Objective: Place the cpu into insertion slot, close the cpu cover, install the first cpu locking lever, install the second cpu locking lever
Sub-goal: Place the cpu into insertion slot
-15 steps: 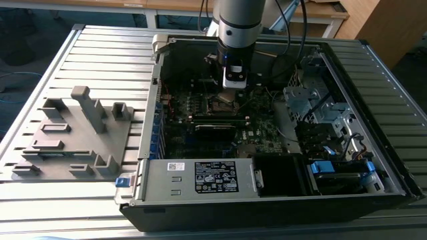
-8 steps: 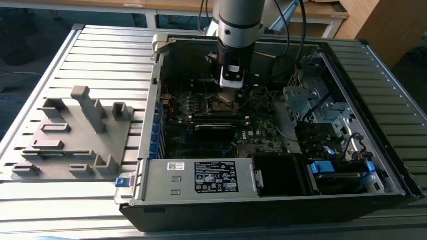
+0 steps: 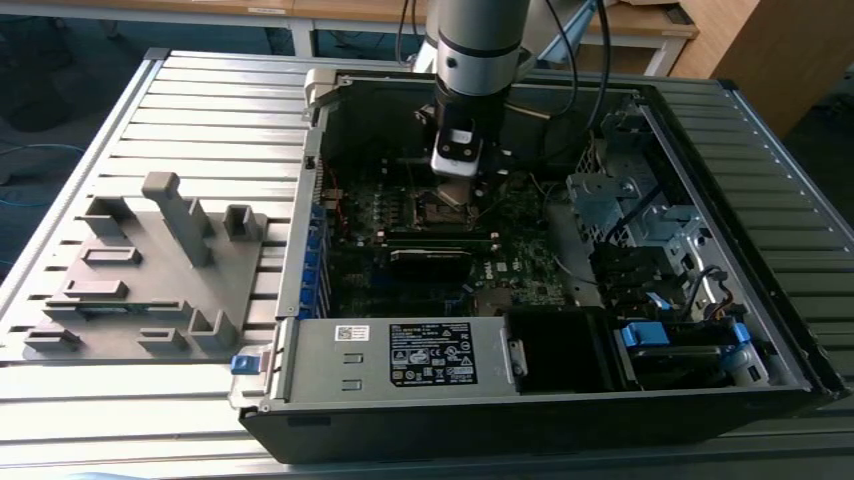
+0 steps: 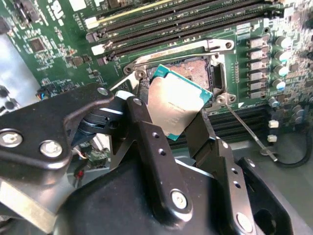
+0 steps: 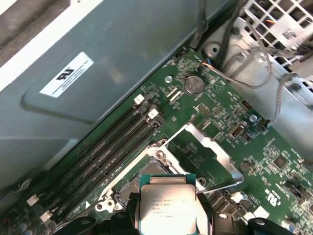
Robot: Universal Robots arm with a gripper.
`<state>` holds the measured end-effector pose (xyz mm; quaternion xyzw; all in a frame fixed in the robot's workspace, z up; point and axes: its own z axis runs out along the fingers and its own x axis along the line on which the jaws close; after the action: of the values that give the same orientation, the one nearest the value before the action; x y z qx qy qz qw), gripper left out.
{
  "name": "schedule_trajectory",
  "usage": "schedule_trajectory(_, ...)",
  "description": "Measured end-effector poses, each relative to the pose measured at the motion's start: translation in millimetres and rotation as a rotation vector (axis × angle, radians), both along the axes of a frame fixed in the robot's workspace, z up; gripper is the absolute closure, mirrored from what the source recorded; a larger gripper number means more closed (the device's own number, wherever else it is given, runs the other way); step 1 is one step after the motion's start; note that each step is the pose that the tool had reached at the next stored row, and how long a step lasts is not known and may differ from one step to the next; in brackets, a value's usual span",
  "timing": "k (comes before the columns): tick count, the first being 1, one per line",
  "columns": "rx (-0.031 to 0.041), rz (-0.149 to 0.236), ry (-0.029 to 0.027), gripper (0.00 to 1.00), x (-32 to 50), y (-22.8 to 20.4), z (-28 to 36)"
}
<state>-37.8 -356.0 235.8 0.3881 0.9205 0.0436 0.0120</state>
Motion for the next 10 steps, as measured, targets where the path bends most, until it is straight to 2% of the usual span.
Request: schedule_trajectory(10, 0.0, -0.124, 0.0, 0.46, 0.0, 0.0, -0.2)
